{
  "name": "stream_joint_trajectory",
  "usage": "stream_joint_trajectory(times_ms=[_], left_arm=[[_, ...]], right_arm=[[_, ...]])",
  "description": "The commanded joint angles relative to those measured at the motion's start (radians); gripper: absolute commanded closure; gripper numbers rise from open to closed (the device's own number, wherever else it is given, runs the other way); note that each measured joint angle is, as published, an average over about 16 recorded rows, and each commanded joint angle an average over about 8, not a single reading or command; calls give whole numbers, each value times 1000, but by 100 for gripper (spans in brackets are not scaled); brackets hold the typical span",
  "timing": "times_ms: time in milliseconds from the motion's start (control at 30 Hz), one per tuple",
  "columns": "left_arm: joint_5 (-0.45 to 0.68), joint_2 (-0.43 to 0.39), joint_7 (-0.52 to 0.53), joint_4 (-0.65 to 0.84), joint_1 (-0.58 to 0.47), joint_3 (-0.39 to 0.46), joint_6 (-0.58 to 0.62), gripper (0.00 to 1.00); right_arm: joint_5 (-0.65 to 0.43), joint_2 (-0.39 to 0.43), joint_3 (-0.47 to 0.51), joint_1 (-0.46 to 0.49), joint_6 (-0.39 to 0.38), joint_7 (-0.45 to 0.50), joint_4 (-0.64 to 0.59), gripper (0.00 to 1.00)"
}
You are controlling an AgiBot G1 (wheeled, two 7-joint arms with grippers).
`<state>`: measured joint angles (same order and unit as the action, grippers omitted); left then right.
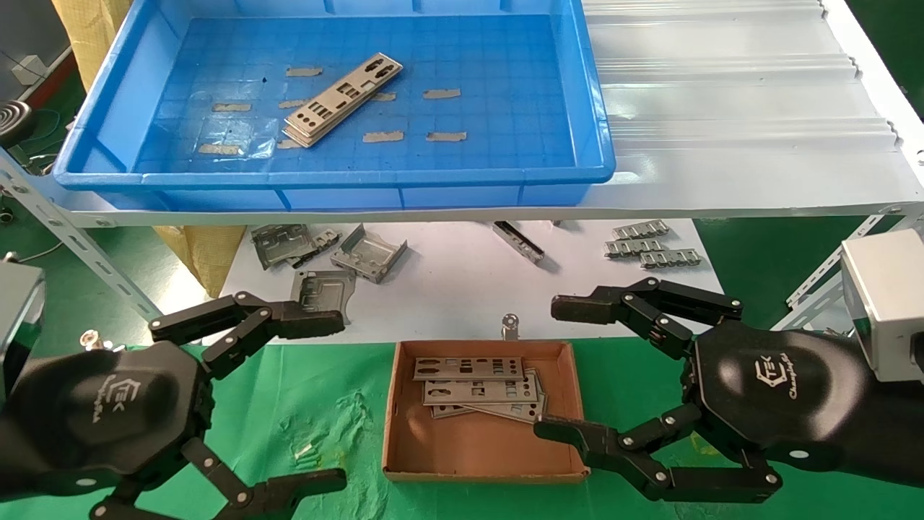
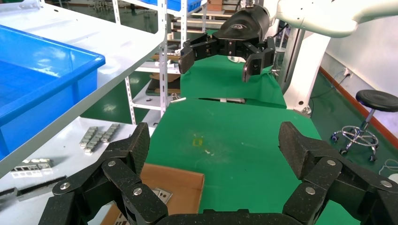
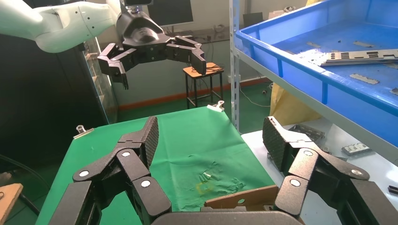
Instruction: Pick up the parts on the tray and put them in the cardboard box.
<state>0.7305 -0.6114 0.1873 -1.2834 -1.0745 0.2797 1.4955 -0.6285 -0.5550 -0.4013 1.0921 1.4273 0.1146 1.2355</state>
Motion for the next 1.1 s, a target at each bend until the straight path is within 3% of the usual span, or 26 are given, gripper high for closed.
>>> stream_joint_trajectory(times_ms=[33, 467, 733, 1100], left_arm=[[0, 0, 0, 0, 0, 0, 0, 0], [0, 0, 0, 0, 0, 0, 0, 0], [0, 0, 0, 0, 0, 0, 0, 0], [0, 0, 0, 0, 0, 0, 0, 0]], right_arm=[[0, 0, 0, 0, 0, 0, 0, 0], [0, 0, 0, 0, 0, 0, 0, 0], [0, 0, 0, 0, 0, 0, 0, 100], [0, 0, 0, 0, 0, 0, 0, 100]])
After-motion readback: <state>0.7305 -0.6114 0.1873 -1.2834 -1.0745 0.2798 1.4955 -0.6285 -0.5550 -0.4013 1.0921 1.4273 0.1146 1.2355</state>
